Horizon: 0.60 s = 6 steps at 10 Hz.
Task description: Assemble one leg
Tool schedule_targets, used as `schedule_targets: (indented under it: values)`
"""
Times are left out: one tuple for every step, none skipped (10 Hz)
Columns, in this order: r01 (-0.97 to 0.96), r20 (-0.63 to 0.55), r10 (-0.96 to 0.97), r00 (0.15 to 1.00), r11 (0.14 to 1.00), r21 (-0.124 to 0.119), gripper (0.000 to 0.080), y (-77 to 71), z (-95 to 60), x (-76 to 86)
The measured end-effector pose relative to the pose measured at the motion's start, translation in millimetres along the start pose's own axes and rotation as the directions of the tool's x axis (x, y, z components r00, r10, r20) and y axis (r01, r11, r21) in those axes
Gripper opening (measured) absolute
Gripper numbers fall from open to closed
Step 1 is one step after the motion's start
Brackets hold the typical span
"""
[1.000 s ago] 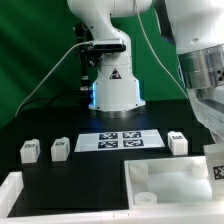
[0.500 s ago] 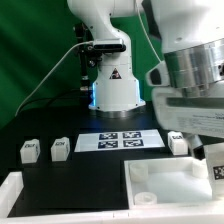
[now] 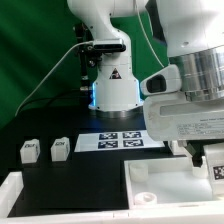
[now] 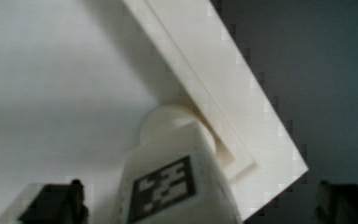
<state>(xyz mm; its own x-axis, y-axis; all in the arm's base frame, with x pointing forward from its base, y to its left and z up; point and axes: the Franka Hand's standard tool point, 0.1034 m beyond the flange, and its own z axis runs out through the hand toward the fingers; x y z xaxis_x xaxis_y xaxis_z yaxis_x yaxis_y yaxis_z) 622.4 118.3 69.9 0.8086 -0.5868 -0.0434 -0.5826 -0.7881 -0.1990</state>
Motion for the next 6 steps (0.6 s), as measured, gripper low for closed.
schedule_targets:
  values:
    - [-0.012,0.000,0.012,1.000,1.000,0.000,0.0622,-0.3,0.1,-0.3]
    - [-0.009,0.000,0.009,1.000,1.000,0.000,0.0447,0.0,0.0,-0.1]
    - [-0.048,0.002,0.048,0.999,0.999,0.001,0.0447,-0.1,0.3,-0.6]
    - [-0.156,0.006,0.156,0.988,0.988,0.001,0.0288,-0.4,1.0,-2.3]
    - [-0.248,0.007,0.248,0.969,0.969,0.004,0.0289,-1.3,1.0,-2.7]
    - [-0.319,0.008,0.319,0.948,0.948,0.004,0.0289,-1.9,1.1,-3.2]
